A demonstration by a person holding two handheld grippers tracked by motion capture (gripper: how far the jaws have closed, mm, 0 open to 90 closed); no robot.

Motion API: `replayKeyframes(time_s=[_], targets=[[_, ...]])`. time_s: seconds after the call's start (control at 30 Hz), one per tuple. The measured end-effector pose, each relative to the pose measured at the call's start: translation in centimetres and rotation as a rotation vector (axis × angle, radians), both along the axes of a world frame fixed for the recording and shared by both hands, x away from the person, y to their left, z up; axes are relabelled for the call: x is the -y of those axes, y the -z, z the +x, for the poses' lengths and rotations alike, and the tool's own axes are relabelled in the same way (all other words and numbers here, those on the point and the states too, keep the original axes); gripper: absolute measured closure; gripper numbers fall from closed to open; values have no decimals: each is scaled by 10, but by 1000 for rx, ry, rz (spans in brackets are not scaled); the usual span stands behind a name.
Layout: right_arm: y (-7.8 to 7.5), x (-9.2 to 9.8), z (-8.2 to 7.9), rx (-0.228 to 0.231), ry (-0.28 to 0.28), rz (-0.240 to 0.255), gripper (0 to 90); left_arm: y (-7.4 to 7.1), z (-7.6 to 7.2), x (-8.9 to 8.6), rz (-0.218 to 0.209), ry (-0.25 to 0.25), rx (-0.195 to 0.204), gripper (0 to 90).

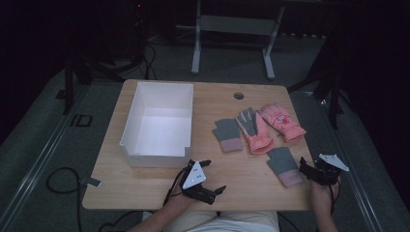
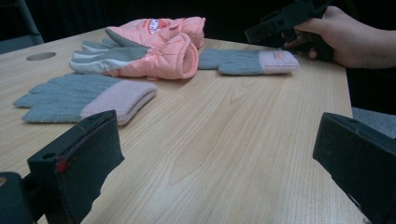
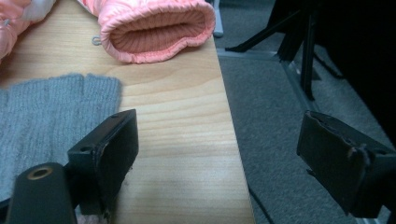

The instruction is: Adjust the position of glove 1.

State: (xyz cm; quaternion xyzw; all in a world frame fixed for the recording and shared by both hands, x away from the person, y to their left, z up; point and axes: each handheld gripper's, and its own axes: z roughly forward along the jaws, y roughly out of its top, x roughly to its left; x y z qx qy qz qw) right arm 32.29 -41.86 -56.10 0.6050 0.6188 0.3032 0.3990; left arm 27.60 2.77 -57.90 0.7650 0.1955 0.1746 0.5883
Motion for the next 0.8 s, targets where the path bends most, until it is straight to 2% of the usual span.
replayKeyframes(time_s=[0.23,0.3,0.4,0.67,0.7,0.8], targets=[[-1,-1,-1,-1,-3,-20,119,0,0,0,0,0,0,7],[-3,1,-2,13,6,-24,120,0,0,0,2,1,2,7],[-5,4,-3,12,12,-22,120,0,-1,1,9,3,11,7],[-12,5,-4,17,9,-19,126,0,0,0,5,4,5,7],[-15,5,-4,2,26,-31,126,0,-1,1,8,2,10,7],[-22,6,-6,14,24,-13,126,0,-1,1,11,4,14,7]])
